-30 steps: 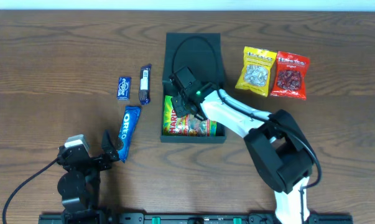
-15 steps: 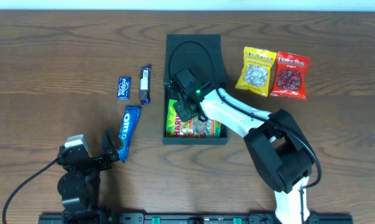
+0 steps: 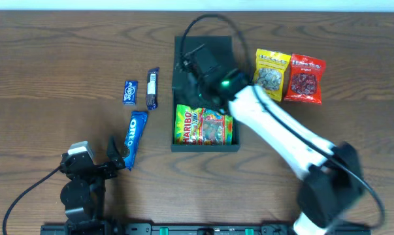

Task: Pack container
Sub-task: 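Retract the right gripper and move the left gripper to the Oreo pack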

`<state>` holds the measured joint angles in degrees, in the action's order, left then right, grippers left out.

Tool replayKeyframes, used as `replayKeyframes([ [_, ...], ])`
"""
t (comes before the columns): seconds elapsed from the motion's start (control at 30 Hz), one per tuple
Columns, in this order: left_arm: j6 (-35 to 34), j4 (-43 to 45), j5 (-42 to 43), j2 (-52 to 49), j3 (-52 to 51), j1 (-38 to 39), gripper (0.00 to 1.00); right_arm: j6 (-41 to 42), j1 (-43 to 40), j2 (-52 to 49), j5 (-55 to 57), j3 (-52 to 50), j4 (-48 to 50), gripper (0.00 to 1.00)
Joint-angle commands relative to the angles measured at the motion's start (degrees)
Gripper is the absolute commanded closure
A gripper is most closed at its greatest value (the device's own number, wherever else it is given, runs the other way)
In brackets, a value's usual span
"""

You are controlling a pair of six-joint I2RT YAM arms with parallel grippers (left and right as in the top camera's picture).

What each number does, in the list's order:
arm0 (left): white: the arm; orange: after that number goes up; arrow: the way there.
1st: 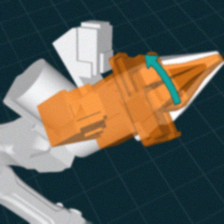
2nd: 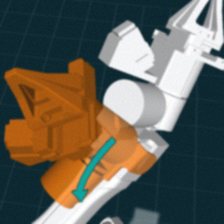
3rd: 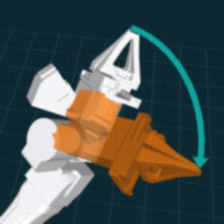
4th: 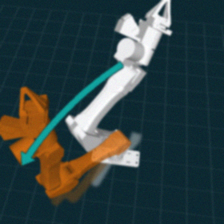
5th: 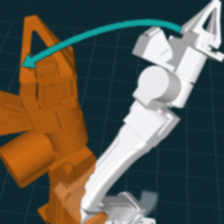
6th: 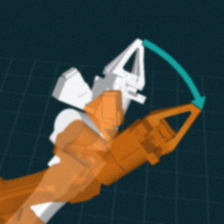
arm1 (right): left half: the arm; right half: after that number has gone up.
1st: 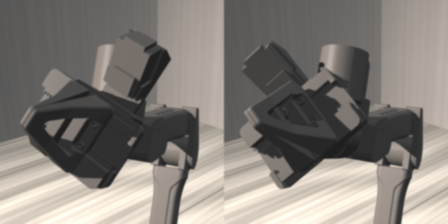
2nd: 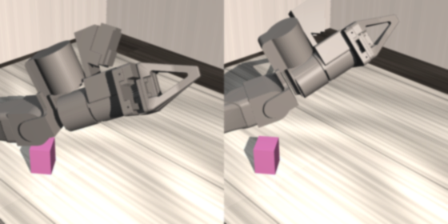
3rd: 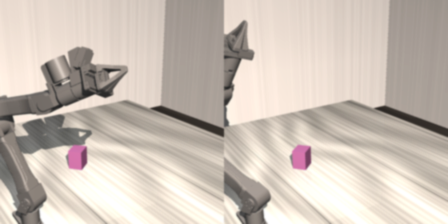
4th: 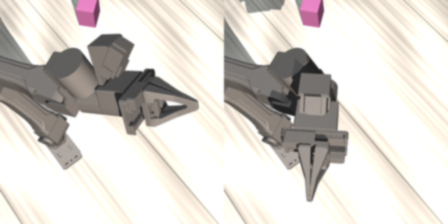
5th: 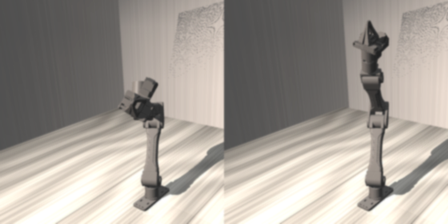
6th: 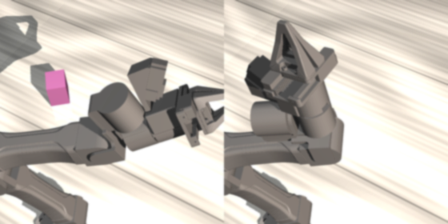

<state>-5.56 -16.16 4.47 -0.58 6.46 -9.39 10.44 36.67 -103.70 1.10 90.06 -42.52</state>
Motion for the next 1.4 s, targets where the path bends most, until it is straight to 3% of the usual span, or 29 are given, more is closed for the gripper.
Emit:
replayKeyframes([
  [0.0,0.9,-0.5,-0.4,0.3,-1.4,-0.3,0.05,2.8,-2.6,4.0,0.1,0.8,-1.6,0.91],
  [0.1,0.9,-0.5,-0.4,0.3,-1.4,-0.3,0.05,2.8,-4.2,7.0,-0.5,0.8,-3.6,0.85],
  [0.17,0.9,-0.5,-0.4,0.3,-1.4,-0.3,0.05,2.8,-5.2,8.9,-0.5,0.8,-5.3,0.75],
  [0.37,0.9,-0.5,-0.4,0.3,-1.4,-0.3,0.05,2.1,-8.6,12.0,-1.7,0.8,-10.1,0.16],
  [0.5,0.9,-0.5,-0.4,0.3,-1.4,-0.3,0.05,2.1,-10.0,12.0,-3.5,0.8,-10.5,0.01],
  [0.83,0.8,-0.5,0.2,0.3,-1.4,-0.3,0.05,-0.3,-10.1,12.0,-7.6,0.8,-10.5,0.01],
  [1.0,-7.3,3.5,10.0,0.3,-1.4,-0.3,0.05,-2.1,-10.1,12.0,-7.7,0.8,-10.4,0.01],
  [1.1,-8.7,7.9,13.6,0.3,-1.2,-0.3,0.05,-2.9,-10.6,12.0,-7.6,0.8,-9.7,0.01],
  [1.23,-8.6,8.5,12.0,-1.5,1.3,-0.3,0.05,-2.9,-12.1,12.0,-7.6,0.8,-7.5,0.01],
  [1.37,-3.5,7.3,11.5,-12.1,7.2,-0.3,0.05,-3.6,-14.6,12.0,-7.9,0.8,-6.3,0.01],
])
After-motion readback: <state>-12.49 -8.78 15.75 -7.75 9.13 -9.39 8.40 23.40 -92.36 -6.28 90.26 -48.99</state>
